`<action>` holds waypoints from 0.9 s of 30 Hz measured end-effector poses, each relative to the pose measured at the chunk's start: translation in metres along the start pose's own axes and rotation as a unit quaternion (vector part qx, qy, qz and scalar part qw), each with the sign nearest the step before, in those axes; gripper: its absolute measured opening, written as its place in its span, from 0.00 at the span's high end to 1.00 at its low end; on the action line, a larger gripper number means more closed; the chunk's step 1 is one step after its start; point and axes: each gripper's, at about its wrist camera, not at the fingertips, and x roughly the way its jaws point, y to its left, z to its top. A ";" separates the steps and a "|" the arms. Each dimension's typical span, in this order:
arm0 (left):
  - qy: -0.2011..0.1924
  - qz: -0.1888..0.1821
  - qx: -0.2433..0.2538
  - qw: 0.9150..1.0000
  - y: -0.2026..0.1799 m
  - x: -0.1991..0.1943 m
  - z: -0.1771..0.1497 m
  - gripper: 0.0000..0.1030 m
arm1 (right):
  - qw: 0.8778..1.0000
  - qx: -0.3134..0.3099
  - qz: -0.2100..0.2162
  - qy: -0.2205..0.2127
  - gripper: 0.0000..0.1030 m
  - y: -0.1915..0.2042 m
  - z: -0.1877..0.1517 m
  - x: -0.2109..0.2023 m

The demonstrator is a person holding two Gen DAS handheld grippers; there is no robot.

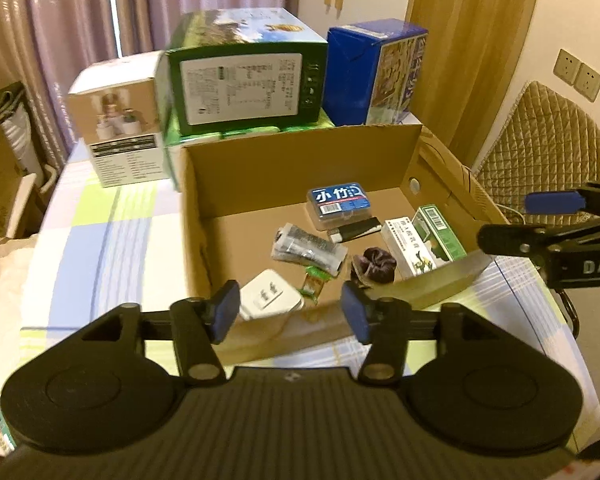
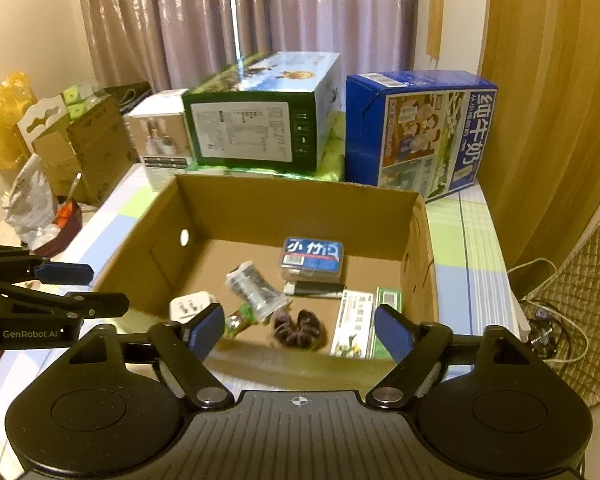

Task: Organize objects
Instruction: 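Withdraw both grippers from the box toward the towel and red packet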

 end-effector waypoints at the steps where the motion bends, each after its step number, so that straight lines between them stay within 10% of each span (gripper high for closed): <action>1: -0.004 0.004 -0.002 1.000 0.000 -0.008 -0.004 0.41 | 1.000 0.001 0.002 -0.002 0.18 0.002 -0.003 -0.007; 15: -0.045 0.043 0.012 0.998 -0.009 -0.109 -0.075 0.01 | 0.998 0.049 0.024 0.004 0.06 0.031 -0.093 -0.081; 27: -0.043 0.032 -0.036 0.998 -0.015 -0.151 -0.143 0.01 | 0.998 0.063 0.018 0.014 0.02 0.056 -0.155 -0.125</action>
